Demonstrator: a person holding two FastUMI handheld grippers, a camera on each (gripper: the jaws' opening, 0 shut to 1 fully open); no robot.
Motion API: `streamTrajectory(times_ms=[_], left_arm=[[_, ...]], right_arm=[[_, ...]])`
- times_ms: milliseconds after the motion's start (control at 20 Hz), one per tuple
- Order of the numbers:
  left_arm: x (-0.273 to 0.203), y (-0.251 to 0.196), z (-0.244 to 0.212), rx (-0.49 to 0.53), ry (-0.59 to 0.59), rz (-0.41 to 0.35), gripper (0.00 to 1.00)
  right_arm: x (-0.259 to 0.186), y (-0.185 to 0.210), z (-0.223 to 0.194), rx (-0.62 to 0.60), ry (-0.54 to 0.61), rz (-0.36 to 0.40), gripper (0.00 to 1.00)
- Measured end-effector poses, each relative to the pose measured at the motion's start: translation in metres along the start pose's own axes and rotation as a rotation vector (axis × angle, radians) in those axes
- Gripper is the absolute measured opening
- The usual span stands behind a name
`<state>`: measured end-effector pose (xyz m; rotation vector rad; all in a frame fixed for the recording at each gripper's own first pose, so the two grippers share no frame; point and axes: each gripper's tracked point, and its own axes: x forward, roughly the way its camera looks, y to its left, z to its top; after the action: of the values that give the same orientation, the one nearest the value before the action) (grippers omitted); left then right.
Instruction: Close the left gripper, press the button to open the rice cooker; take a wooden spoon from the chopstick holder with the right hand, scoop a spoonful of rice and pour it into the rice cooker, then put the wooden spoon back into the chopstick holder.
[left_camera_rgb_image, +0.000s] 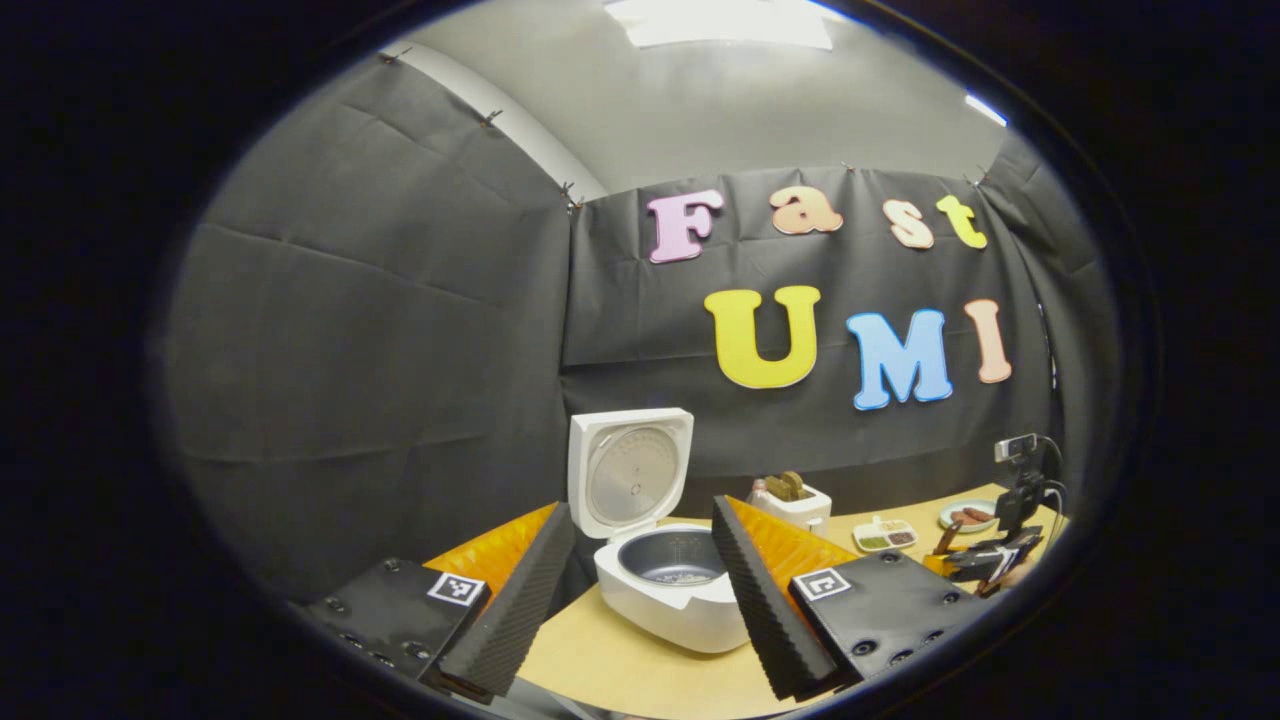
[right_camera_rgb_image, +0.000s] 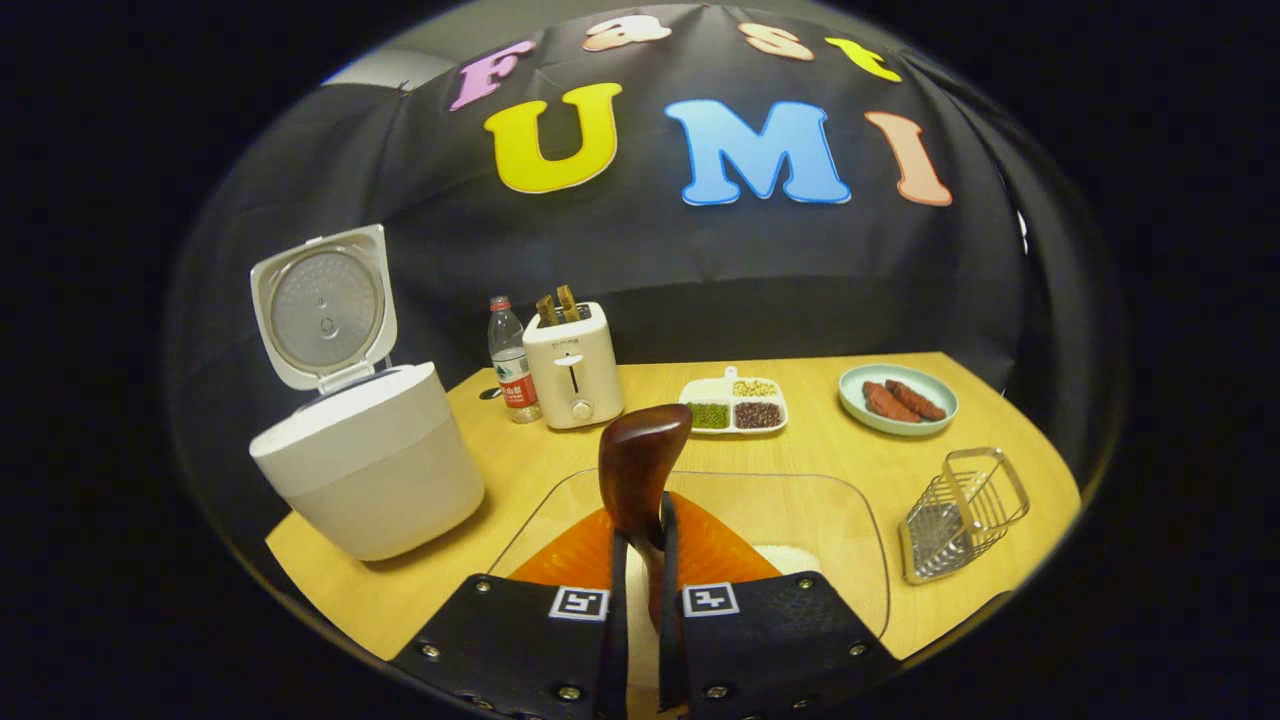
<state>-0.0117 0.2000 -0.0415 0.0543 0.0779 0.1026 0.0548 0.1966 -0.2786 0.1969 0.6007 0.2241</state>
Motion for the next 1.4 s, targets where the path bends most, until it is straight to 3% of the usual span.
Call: streamTrajectory(times_ms=[100,450,750,1000,1150,1400], left_arm=[[0.0,0.0,0.0,-0.001,0.001,0.002,0.96],[0.004,0.002,0.001,0.01,-0.005,0.014,0.97],[0.007,-0.01,0.0,-0.007,-0.009,-0.006,0.97],[0.007,-0.012,0.0,-0.027,-0.021,-0.019,0.96],[0.005,-0.008,-0.002,-0.039,-0.019,-0.02,0.96],[-0.001,0.004,-0.007,-0.056,-0.013,-0.003,0.97]], right_arm=[[-0.001,0.0,0.0,0.157,0.021,0.043,0.12],[-0.005,-0.052,0.001,0.636,0.093,0.062,0.12],[-0.021,-0.069,0.028,0.765,0.031,0.106,0.13],[-0.028,-0.059,0.059,0.903,0.002,0.183,0.13],[-0.031,-0.038,0.081,0.978,0.005,0.266,0.12],[-0.031,0.01,0.113,0.973,0.01,0.359,0.12]])
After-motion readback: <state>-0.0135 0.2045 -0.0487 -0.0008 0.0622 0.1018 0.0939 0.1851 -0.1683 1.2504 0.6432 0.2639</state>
